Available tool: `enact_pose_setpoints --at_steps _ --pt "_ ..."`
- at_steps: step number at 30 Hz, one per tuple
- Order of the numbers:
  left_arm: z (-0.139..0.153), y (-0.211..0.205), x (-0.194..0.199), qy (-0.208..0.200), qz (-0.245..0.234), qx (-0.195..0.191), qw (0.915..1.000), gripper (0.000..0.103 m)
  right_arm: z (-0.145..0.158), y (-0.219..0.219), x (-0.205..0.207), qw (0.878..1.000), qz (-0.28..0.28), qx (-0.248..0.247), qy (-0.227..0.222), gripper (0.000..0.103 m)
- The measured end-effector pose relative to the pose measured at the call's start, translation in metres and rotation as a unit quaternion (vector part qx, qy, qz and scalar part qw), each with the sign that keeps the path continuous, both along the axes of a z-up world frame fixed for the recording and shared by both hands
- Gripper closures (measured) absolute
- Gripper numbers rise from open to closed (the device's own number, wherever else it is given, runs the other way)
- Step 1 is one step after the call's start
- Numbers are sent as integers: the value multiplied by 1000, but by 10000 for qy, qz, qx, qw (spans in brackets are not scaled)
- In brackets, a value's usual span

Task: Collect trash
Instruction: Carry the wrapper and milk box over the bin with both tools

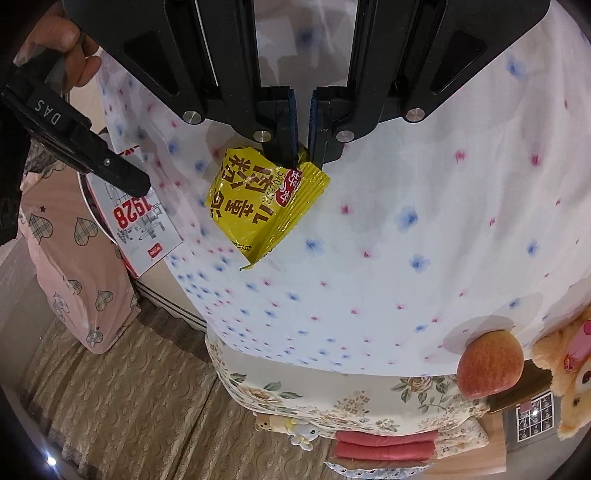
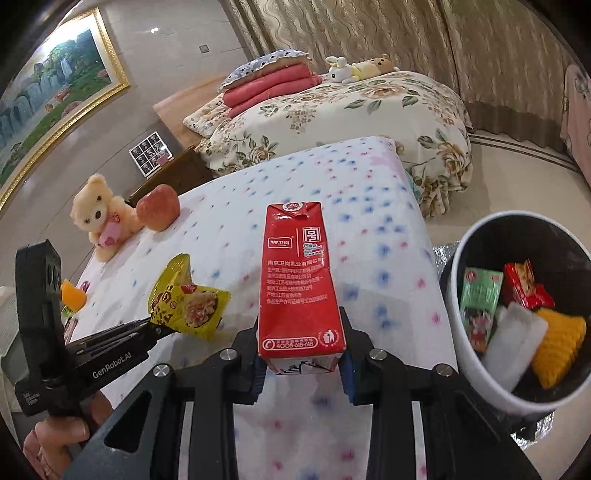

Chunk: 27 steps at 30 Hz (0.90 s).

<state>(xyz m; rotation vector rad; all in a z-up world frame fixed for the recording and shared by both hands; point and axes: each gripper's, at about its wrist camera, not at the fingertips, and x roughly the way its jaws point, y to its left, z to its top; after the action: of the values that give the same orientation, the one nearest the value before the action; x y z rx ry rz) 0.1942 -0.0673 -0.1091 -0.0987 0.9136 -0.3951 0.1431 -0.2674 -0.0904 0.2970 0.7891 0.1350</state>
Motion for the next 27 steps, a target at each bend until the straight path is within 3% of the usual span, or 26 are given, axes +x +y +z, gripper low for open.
enact_pose_setpoints --at_steps 27 --pt "14 -32 -39 -239 -210 313 9990 99 10 -20 -40 9998 -126 -78 -147 71"
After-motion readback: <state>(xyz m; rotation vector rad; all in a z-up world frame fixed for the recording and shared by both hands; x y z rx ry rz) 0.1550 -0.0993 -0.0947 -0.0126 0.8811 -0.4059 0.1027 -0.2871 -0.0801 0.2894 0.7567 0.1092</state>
